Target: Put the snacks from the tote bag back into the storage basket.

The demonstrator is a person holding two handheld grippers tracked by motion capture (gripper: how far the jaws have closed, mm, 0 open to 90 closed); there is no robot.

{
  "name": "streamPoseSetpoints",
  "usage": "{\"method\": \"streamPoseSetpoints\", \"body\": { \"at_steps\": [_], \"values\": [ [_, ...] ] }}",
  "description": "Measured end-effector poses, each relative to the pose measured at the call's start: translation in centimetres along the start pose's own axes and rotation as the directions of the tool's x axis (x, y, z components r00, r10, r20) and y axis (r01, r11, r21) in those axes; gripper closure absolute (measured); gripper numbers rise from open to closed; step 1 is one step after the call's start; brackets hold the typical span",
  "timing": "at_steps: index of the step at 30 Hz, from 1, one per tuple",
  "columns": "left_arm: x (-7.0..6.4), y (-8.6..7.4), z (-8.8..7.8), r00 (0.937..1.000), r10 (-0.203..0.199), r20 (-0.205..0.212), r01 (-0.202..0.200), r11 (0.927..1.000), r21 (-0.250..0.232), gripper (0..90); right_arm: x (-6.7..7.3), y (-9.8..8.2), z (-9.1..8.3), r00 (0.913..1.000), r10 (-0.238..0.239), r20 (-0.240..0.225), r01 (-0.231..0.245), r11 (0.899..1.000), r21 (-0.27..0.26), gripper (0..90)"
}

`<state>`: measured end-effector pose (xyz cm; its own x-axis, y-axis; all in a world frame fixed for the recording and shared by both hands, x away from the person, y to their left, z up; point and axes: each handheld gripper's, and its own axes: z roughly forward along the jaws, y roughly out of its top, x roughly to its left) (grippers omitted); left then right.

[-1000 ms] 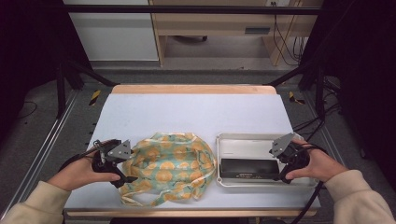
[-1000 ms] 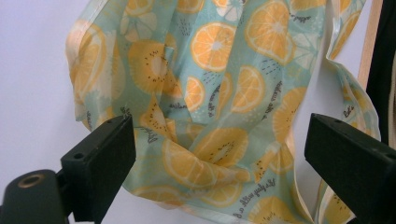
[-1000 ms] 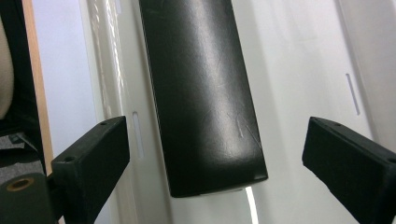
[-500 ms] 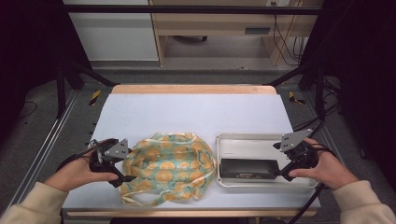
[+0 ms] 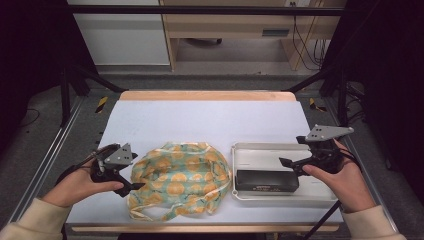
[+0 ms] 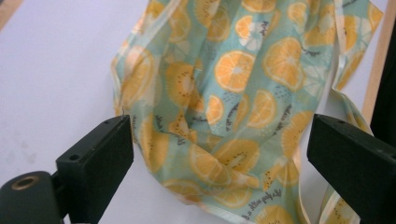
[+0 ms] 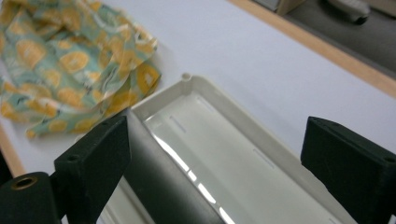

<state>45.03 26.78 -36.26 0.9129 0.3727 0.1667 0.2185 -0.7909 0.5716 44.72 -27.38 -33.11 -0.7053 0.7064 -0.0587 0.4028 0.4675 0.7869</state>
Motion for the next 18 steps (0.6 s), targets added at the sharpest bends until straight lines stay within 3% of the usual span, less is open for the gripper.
{"method": "streamPoseSetpoints", "body": {
  "at_steps": [4,8,10,12,14,18],
  "values": [
    [0.2,0.0,-0.7,0.9971,-0.064,-0.042,0.062,0.9969,-0.050,7.1,0.5,0.7,-0.3,0.9982,0.029,0.053,-0.026,0.998,-0.057,8.9],
    [0.5,-0.3,-1.5,0.9877,-0.138,-0.075,0.130,0.9868,-0.096,6.7,0.6,0.8,-0.2,0.9865,0.116,0.115,-0.101,0.987,-0.128,8.6],
    [0.5,-0.6,-1.8,0.9791,-0.173,-0.107,0.160,0.9795,-0.123,6.5,0.7,0.6,-0.1,0.9785,0.144,0.147,-0.123,0.982,-0.146,8.6],
    [0.7,-1.1,-2.1,0.9636,-0.233,-0.131,0.211,0.9640,-0.162,6.6,0.7,0.3,0.1,0.9721,0.170,0.162,-0.142,0.975,-0.169,8.6],
    [0.8,-1.7,-2.4,0.9486,-0.272,-0.162,0.242,0.9532,-0.181,6.5,0.8,0.0,0.2,0.9658,0.194,0.172,-0.161,0.969,-0.187,8.6],
    [1.1,-2.6,-3.1,0.9297,-0.319,-0.183,0.277,0.9343,-0.224,6.5,0.7,-0.6,0.2,0.9543,0.229,0.192,-0.188,0.960,-0.209,7.4]
  ]
}}
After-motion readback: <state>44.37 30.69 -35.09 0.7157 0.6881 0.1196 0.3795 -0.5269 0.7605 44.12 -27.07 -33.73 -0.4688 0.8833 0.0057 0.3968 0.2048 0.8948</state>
